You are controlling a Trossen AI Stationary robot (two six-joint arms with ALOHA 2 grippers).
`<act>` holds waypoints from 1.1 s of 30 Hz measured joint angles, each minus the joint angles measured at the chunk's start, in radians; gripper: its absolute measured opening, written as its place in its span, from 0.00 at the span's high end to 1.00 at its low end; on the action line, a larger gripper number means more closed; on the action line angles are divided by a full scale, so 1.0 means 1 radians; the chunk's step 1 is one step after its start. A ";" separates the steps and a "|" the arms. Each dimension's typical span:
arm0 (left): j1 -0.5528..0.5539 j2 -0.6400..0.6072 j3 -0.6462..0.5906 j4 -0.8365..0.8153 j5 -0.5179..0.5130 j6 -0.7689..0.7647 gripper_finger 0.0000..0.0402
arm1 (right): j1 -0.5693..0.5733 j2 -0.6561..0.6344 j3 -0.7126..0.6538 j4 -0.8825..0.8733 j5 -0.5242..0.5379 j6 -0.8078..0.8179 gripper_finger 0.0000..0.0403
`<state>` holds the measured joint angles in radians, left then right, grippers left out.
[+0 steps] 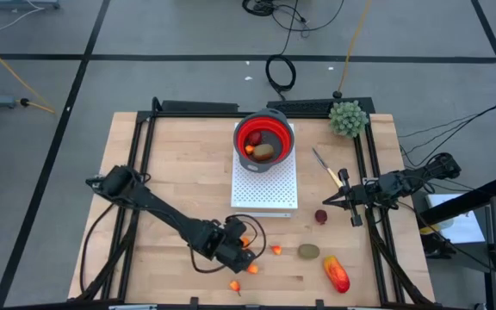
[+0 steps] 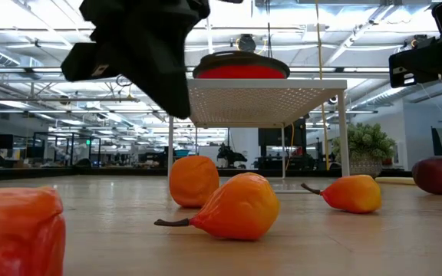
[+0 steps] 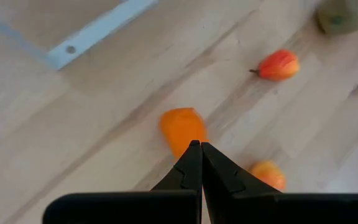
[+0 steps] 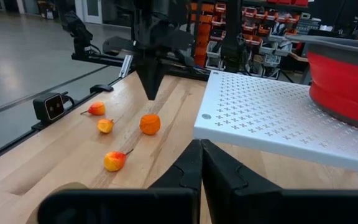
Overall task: Pick & Place Fruit
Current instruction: Put the orange into the red strainer bowl
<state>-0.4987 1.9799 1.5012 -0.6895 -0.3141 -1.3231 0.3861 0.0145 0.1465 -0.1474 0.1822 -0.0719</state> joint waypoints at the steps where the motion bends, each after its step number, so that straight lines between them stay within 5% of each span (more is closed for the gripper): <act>1: 0.001 0.007 0.006 0.004 0.002 0.000 1.00 | 0.000 0.000 0.000 0.000 0.000 0.000 1.00; 19: 0.003 0.014 0.013 0.005 -0.026 0.057 0.98 | 0.000 0.000 0.000 0.000 0.000 0.000 1.00; 33: 0.003 0.013 0.013 0.006 -0.027 0.043 0.73 | 0.000 0.000 0.000 0.000 0.000 0.000 1.00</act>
<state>-0.4957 1.9926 1.5146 -0.6830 -0.3416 -1.2804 0.3862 0.0147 0.1465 -0.1474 0.1822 -0.0719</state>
